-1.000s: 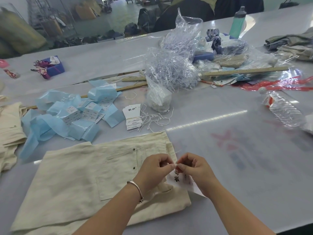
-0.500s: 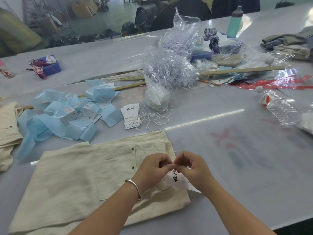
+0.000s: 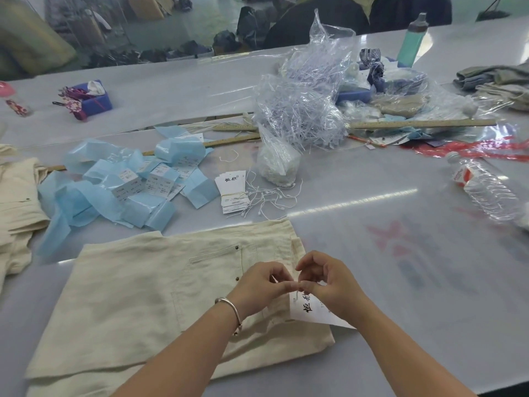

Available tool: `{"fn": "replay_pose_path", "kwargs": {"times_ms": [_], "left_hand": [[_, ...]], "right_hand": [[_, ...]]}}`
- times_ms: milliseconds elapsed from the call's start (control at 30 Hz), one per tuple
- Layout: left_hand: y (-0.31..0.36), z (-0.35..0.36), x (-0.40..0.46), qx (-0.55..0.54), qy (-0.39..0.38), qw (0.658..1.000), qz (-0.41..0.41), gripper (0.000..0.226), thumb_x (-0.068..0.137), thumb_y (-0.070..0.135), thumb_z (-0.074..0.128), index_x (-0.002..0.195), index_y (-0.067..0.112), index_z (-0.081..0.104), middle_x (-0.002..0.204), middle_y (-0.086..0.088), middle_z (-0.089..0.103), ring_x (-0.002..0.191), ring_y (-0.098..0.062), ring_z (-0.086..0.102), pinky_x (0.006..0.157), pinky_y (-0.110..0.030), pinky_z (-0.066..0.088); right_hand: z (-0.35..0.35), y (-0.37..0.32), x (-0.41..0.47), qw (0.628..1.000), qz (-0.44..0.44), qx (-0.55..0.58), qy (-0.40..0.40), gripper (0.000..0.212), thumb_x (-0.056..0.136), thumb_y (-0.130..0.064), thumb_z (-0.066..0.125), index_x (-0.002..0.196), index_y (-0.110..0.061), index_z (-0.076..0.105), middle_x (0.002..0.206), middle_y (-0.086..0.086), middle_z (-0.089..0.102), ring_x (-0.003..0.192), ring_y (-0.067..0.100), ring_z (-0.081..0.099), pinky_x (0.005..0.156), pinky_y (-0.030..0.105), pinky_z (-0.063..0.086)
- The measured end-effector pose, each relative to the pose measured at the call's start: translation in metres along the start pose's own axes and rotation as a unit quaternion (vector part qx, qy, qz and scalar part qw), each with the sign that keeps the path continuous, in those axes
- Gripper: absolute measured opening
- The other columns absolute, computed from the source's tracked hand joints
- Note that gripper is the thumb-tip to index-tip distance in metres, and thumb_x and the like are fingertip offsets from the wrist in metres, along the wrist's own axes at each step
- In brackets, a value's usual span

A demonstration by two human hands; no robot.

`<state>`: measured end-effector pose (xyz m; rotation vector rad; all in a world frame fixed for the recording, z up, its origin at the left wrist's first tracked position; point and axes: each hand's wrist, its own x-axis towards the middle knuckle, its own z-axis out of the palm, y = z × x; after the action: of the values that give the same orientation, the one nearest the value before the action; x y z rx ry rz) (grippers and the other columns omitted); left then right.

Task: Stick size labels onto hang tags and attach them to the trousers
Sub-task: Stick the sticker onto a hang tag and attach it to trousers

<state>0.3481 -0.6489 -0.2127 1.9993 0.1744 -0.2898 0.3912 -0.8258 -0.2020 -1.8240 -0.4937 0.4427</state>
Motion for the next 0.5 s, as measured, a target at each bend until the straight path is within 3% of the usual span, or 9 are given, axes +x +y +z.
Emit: {"fn": "replay_pose_path", "kwargs": {"times_ms": [133,200,267,333,400,467,500], "left_hand": [[-0.015,-0.015,-0.009,0.127,0.059,0.99,0.001,0.01,0.086,0.036,0.069,0.089,0.026,0.07,0.101,0.01,0.057,0.072,-0.003,0.054,0.073,-0.024,0.045],[-0.032,-0.04,-0.02,0.144,0.088,0.986,-0.01,0.008,0.088,0.03,0.067,0.088,0.025,0.072,0.095,0.012,0.057,0.078,-0.005,0.056,0.08,-0.026,0.046],[-0.058,-0.076,-0.039,0.172,0.147,0.973,-0.04,0.009,0.087,0.025,0.067,0.085,0.023,0.075,0.085,0.016,0.061,0.083,-0.007,0.057,0.079,-0.023,0.043],[-0.093,-0.116,-0.064,0.215,0.211,0.949,-0.097,0.011,0.084,0.02,0.067,0.083,0.021,0.077,0.085,0.01,0.067,0.091,-0.014,0.059,0.08,-0.022,0.041],[-0.13,-0.152,-0.093,0.273,0.242,0.913,-0.183,0.013,0.082,0.022,0.064,0.084,0.026,0.076,0.098,0.003,0.068,0.104,-0.021,0.057,0.089,-0.028,0.044],[-0.163,-0.179,-0.126,0.305,0.285,0.869,-0.265,0.005,0.08,0.036,0.067,0.082,0.033,0.069,0.107,0.003,0.06,0.112,-0.022,0.051,0.092,-0.032,0.043],[-0.177,-0.189,-0.142,0.297,0.316,0.851,-0.296,0.016,0.076,0.045,0.071,0.084,0.032,0.066,0.11,0.002,0.057,0.113,-0.023,0.049,0.093,-0.033,0.042]], "right_hand": [[0.009,-0.001,0.017,0.974,0.026,-0.224,0.034,0.019,0.082,-0.014,0.071,0.075,-0.024,0.056,0.067,-0.002,0.061,0.061,0.009,0.052,0.064,0.026,0.046],[0.019,-0.007,0.028,0.957,0.01,-0.271,0.103,0.027,0.085,-0.028,0.07,0.067,-0.028,0.05,0.069,-0.009,0.054,0.068,0.006,0.048,0.06,0.024,0.037],[0.036,-0.015,0.039,0.959,-0.013,-0.249,0.137,0.025,0.087,-0.033,0.067,0.07,-0.028,0.05,0.075,-0.011,0.054,0.077,0.01,0.049,0.062,0.022,0.033],[0.06,-0.022,0.055,0.955,-0.04,-0.275,0.107,0.014,0.087,-0.037,0.066,0.088,-0.025,0.059,0.093,-0.01,0.06,0.095,0.013,0.051,0.071,0.024,0.035],[0.09,-0.025,0.075,0.942,-0.051,-0.333,0.012,0.036,0.088,-0.043,0.063,0.117,-0.022,0.058,0.123,-0.006,0.057,0.12,0.015,0.044,0.092,0.028,0.037],[0.119,-0.03,0.098,0.919,-0.055,-0.383,-0.077,0.062,0.089,-0.051,0.059,0.141,-0.023,0.042,0.151,-0.004,0.036,0.14,0.016,0.026,0.11,0.031,0.025],[0.132,-0.031,0.109,0.905,-0.058,-0.41,-0.103,0.072,0.088,-0.056,0.057,0.147,-0.023,0.032,0.158,-0.004,0.025,0.145,0.015,0.018,0.115,0.031,0.019]]}}
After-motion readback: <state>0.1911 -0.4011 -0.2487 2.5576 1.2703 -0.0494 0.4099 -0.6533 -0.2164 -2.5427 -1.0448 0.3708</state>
